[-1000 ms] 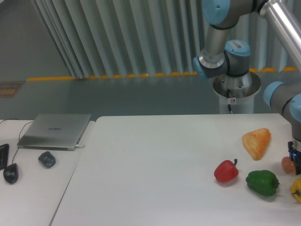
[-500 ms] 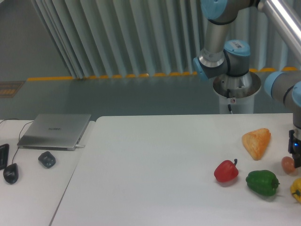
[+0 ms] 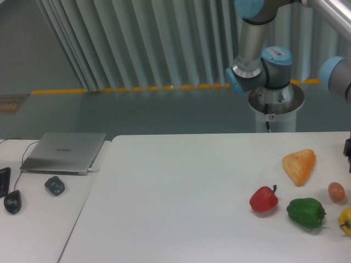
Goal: Place the yellow pepper on the table
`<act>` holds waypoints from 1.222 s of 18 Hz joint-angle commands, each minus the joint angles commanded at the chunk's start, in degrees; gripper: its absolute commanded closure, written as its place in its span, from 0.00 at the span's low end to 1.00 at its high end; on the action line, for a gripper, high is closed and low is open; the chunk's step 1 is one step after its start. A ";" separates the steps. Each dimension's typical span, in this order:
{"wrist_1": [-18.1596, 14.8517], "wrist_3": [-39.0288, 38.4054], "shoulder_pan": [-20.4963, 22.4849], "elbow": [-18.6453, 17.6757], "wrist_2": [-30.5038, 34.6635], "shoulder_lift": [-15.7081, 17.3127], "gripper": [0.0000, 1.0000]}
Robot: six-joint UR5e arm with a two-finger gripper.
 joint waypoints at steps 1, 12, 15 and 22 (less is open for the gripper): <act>0.00 3.06 0.26 0.00 -0.26 -0.35 0.00; 0.26 4.23 0.71 -1.75 -0.62 -2.29 0.00; 0.44 4.23 0.79 -2.37 -0.70 -2.20 0.00; 0.44 4.23 0.88 -2.37 -0.70 -2.20 0.00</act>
